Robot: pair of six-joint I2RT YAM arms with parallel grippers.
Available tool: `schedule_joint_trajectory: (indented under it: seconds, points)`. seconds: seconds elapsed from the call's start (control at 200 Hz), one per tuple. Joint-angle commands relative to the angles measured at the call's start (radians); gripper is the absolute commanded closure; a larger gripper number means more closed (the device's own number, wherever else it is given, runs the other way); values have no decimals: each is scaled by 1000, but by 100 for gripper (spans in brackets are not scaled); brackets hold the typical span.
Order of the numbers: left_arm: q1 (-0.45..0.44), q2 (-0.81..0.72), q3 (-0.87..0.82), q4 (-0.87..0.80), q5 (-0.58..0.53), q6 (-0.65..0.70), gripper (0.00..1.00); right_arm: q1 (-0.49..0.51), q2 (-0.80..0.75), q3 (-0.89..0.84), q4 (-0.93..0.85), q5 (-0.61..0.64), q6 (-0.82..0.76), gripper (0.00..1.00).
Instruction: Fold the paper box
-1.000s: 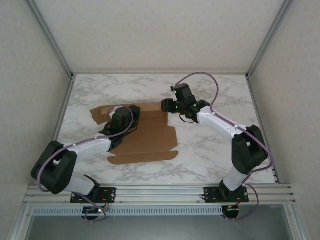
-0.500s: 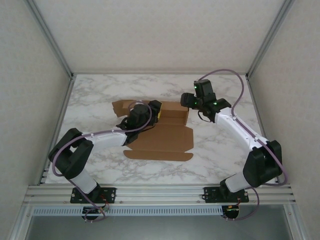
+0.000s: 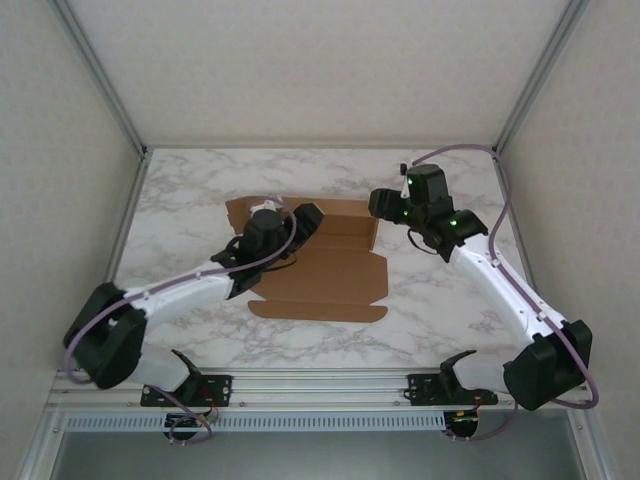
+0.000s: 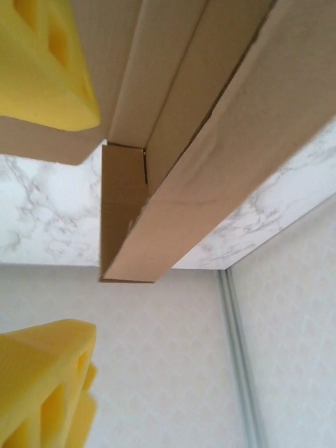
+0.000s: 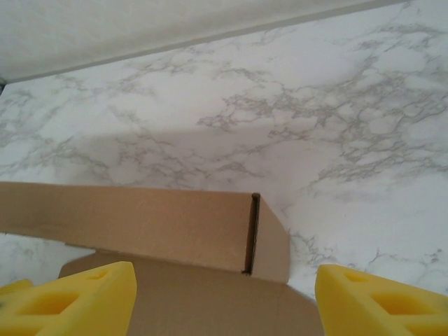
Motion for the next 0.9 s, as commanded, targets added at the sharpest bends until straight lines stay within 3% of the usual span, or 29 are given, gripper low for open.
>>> schedule_joint_trajectory:
  seconds: [0.0,0.145,0.225,0.335,0.421,0.566,0.896]
  points:
    - [23,-126,-25,-177,35,242,29,26,-27,-37,0,-44,16,32]
    - [73,-309,0,-368,8,408,29,65,-29,-64,4,-33,-3,33]
    - [172,-366,26,-432,33,465,29,73,-25,-74,7,-38,-2,33]
    - [342,-298,79,-493,152,502,28,77,-4,-72,16,-38,-1,33]
    - [405,-191,120,-499,228,531,28,76,15,-61,17,-20,-12,33]
    - [417,-61,167,-424,357,544,28,55,60,-18,-16,43,-26,31]
    - [417,63,203,-404,349,555,33,-21,215,77,-22,-92,-23,30]
